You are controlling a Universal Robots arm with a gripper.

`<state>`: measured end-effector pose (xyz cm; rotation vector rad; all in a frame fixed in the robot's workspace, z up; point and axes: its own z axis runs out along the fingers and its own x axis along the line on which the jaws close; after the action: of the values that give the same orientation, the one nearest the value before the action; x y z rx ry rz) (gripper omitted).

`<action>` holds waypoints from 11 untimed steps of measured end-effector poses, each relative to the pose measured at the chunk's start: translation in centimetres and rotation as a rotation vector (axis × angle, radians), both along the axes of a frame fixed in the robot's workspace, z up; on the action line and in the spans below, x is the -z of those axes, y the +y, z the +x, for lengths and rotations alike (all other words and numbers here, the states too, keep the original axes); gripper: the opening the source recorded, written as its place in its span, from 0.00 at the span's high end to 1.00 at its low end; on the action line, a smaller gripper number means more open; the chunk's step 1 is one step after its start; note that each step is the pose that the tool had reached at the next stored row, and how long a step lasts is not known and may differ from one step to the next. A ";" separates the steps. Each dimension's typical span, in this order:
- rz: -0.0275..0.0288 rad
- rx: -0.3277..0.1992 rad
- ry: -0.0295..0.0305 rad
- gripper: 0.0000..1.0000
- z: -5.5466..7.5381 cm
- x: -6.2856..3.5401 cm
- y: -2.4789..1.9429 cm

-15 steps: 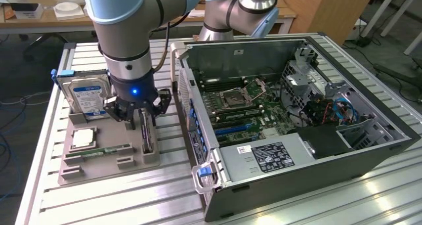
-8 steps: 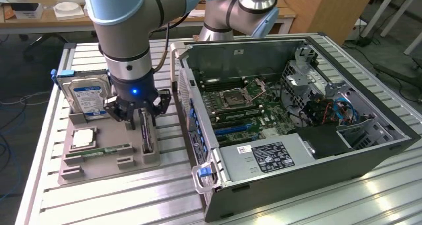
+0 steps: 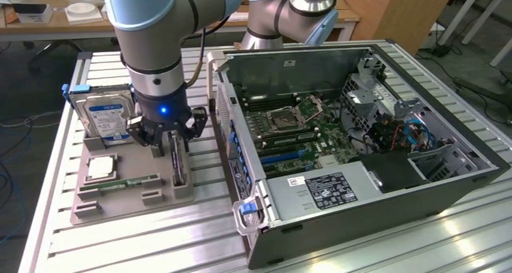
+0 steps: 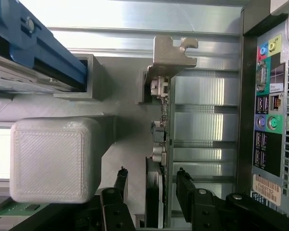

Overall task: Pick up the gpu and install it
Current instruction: 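Pick up the gpu and move the gpu toward the slot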

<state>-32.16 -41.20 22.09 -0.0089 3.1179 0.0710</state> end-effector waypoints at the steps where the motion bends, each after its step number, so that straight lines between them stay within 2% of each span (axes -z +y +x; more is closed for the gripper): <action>1: 0.0001 0.002 -0.0001 0.47 0.0 0.03 0.01; 11: 0.0000 0.021 -0.0001 0.47 0.0 0.28 0.01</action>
<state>-32.17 -41.19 21.80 0.0236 3.1173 0.0706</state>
